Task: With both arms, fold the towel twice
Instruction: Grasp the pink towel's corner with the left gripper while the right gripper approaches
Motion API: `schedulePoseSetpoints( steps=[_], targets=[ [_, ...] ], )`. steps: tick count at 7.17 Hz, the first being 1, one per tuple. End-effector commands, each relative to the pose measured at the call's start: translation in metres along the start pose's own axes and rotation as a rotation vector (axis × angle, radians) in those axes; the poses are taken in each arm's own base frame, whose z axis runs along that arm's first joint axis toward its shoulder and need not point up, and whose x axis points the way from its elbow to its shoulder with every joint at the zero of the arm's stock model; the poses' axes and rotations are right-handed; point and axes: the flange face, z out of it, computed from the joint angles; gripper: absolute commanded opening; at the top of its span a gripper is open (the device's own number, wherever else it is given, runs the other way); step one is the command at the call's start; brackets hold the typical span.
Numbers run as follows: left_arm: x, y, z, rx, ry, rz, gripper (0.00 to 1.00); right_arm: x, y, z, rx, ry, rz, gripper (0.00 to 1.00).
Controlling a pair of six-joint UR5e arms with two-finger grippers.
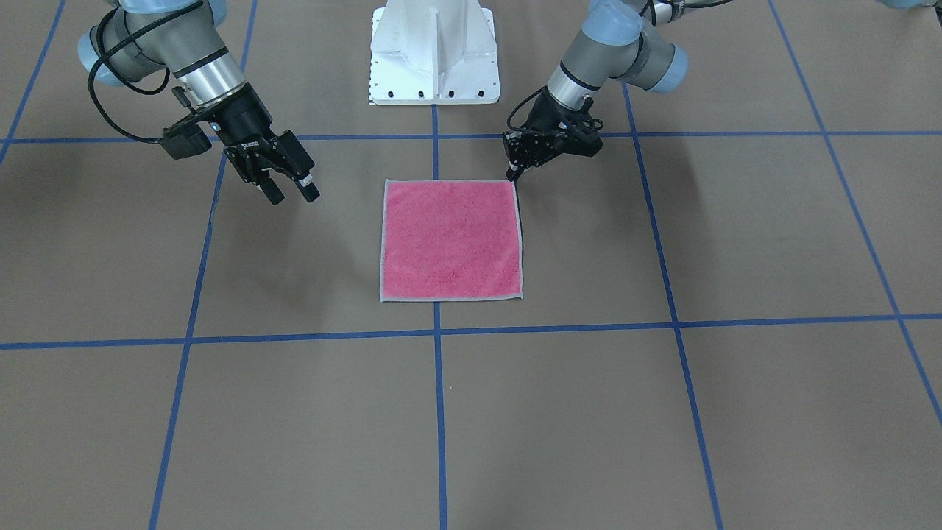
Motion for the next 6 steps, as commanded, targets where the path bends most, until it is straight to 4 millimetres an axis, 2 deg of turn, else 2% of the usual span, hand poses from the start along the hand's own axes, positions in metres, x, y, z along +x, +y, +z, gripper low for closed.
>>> schedulePoseSetpoints(
  steps=[1,3,5,6],
  targets=[
    [0.005,0.002,-0.001,-0.004,0.009,0.0,0.0,0.001,0.006,0.002,0.009,-0.001,-0.005,0.97],
    [0.01,0.0,-0.007,-0.004,0.025,0.0,0.0,0.002,0.017,0.004,0.013,-0.002,-0.011,0.95],
    [0.011,0.0,-0.008,-0.004,0.028,0.0,0.0,-0.008,0.047,0.017,0.051,0.036,-0.039,0.75],
    [0.012,0.001,-0.009,-0.004,0.029,0.0,0.0,-0.022,0.068,0.029,0.051,0.082,0.022,0.74]
  ],
)
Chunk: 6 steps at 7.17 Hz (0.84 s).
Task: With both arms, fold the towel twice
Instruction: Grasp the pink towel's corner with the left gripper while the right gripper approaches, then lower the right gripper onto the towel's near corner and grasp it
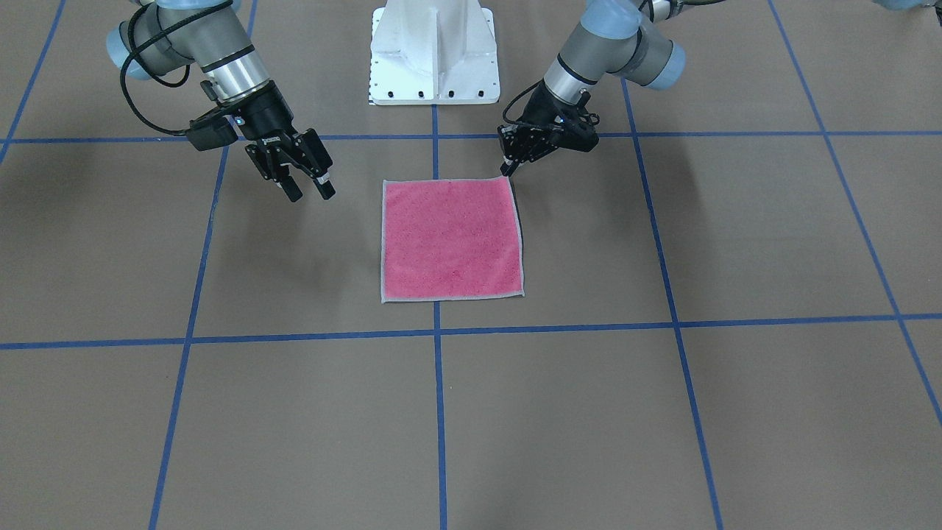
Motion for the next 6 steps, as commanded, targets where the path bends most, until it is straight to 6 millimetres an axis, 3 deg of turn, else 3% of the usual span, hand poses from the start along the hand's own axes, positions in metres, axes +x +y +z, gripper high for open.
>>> schedulePoseSetpoints(
  steps=[1,2,3,4,6],
  targets=[
    [0.002,0.0,-0.002,0.0,0.005,0.0,0.0,-0.036,0.048,0.02,0.036,0.102,0.038,0.75],
    [0.002,-0.001,-0.002,0.001,0.006,-0.001,0.0,-0.053,0.074,0.024,0.044,0.13,0.053,0.76],
    [0.002,-0.002,-0.002,0.002,0.006,-0.002,0.0,-0.052,0.09,0.029,0.032,0.144,0.084,0.76],
    [0.002,-0.002,-0.002,0.002,0.006,-0.002,0.0,-0.045,0.097,0.043,0.04,0.167,0.128,0.76],
    [0.0,-0.002,-0.002,0.004,0.003,-0.002,0.0,-0.043,0.107,0.047,0.032,0.185,0.13,0.76]
  ],
)
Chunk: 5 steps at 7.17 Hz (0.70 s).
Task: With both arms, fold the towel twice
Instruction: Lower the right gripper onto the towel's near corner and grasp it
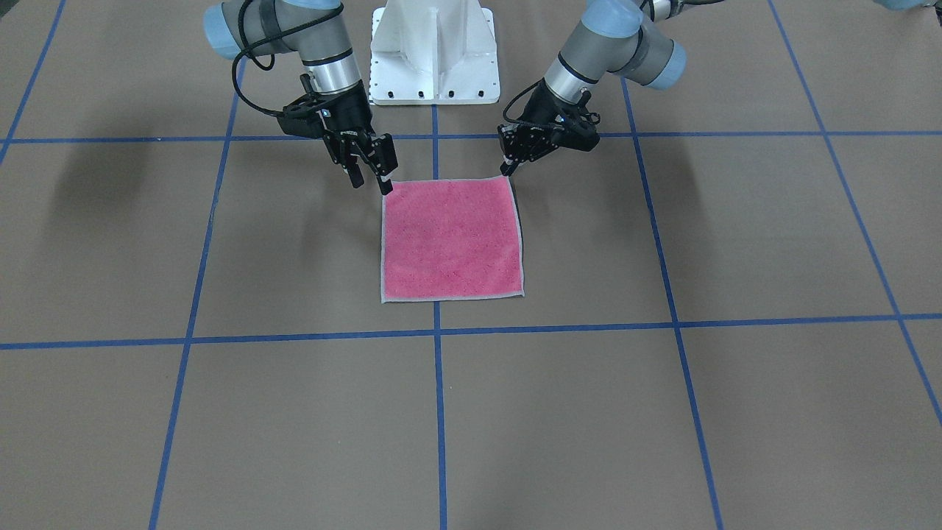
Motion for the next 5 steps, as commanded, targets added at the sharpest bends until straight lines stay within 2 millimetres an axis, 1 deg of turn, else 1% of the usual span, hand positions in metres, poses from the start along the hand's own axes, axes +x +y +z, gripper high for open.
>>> schedulePoseSetpoints(
  steps=[1,2,3,5],
  targets=[
    [-0.003,-0.001,0.0,0.002,-0.003,0.0,0.0,-0.001,0.011,0.001,-0.013,0.011,0.045,0.74],
    [-0.004,-0.001,0.0,0.004,-0.006,0.0,0.0,-0.011,0.014,-0.005,-0.026,-0.006,0.093,0.74],
    [-0.003,-0.002,0.0,0.006,-0.004,0.0,0.0,-0.011,0.017,-0.006,-0.032,-0.007,0.112,0.76],
    [-0.004,-0.003,-0.001,0.007,-0.005,-0.001,0.0,0.0,0.031,-0.002,-0.039,0.012,0.097,0.75]
  ],
)
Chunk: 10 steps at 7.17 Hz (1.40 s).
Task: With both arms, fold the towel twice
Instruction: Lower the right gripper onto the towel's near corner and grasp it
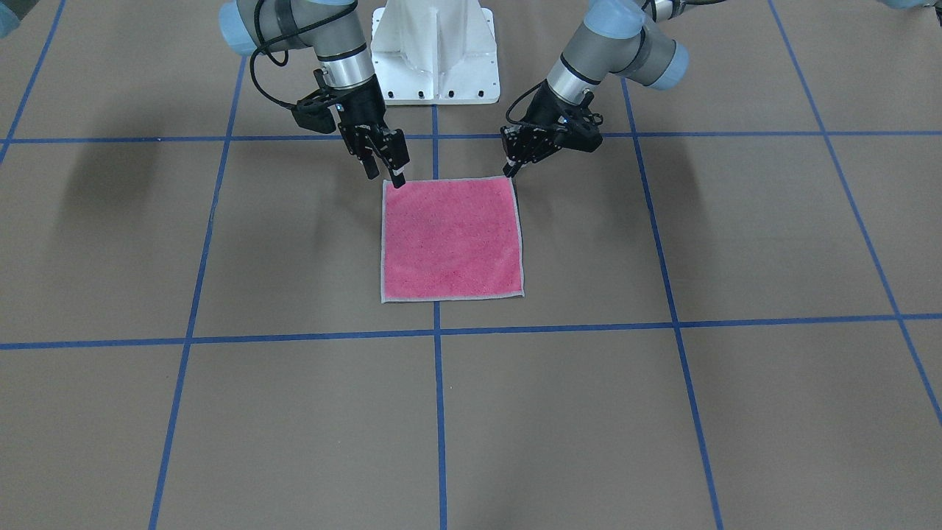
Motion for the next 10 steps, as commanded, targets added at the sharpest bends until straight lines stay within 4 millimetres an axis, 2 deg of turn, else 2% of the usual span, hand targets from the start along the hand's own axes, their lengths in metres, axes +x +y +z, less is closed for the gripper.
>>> schedulePoseSetpoints(
  steps=[1,3,5,10],
  targets=[
    [0.0,0.0,0.0,0.001,0.0,0.0,0.0,0.016,0.013,0.009,-0.002,0.028,-0.017,0.74],
    [0.0,-0.001,0.0,0.002,0.0,-0.001,0.0,0.021,0.017,0.014,0.005,0.047,-0.03,0.72],
    [0.0,-0.001,0.0,0.002,0.0,-0.001,0.0,0.02,0.017,0.015,0.004,0.046,-0.028,0.55],
    [0.0,-0.002,0.0,0.002,0.0,0.0,0.0,0.023,0.018,0.021,0.012,0.055,-0.034,0.55]
  ],
)
